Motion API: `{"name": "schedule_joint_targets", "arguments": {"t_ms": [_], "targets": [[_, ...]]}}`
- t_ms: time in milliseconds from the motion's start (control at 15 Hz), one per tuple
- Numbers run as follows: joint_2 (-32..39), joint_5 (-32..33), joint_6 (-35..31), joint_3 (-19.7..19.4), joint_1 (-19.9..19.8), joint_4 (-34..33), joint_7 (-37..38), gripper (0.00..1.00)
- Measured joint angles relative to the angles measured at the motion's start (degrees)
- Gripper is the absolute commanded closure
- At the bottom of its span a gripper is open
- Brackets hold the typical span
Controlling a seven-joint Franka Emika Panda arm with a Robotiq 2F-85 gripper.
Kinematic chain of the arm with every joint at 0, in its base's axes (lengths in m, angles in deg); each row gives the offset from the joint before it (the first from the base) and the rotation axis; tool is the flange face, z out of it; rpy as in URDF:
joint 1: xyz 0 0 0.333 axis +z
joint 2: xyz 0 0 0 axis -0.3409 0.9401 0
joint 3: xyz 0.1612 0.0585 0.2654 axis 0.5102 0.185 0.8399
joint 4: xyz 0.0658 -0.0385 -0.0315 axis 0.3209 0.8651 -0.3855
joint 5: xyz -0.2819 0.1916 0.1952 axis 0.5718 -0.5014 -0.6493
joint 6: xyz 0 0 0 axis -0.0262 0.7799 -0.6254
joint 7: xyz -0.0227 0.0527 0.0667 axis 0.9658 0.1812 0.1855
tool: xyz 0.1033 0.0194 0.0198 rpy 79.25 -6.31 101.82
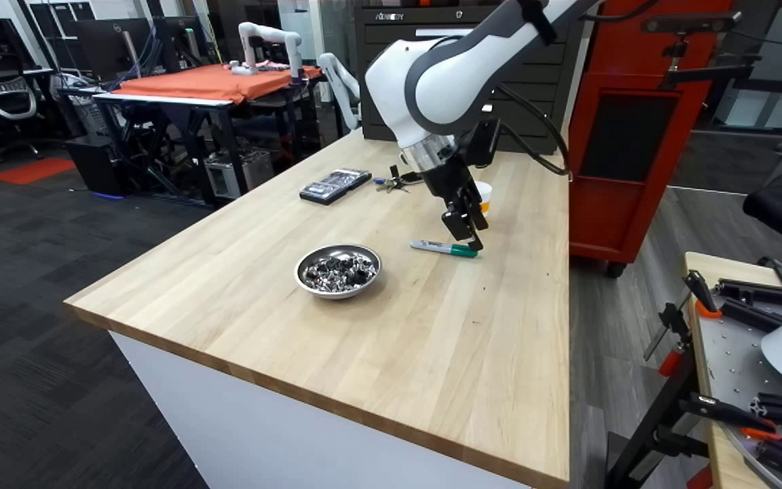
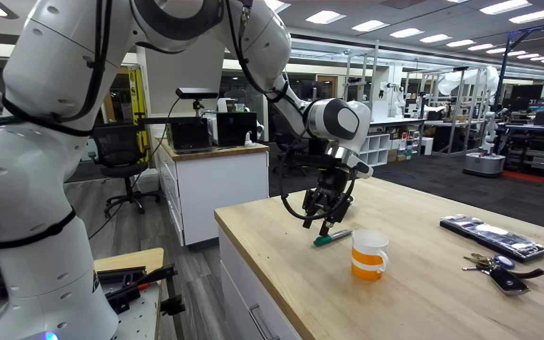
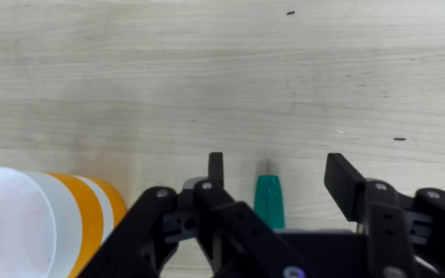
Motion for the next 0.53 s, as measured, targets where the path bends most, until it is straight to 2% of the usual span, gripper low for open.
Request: {"name": "schedule_joint_targets", "arguments": {"t_ms": [533], "targets": [[-5.2,-0.6,-2.5,0.0,0.0,6.9,2.9,0.0]]}}
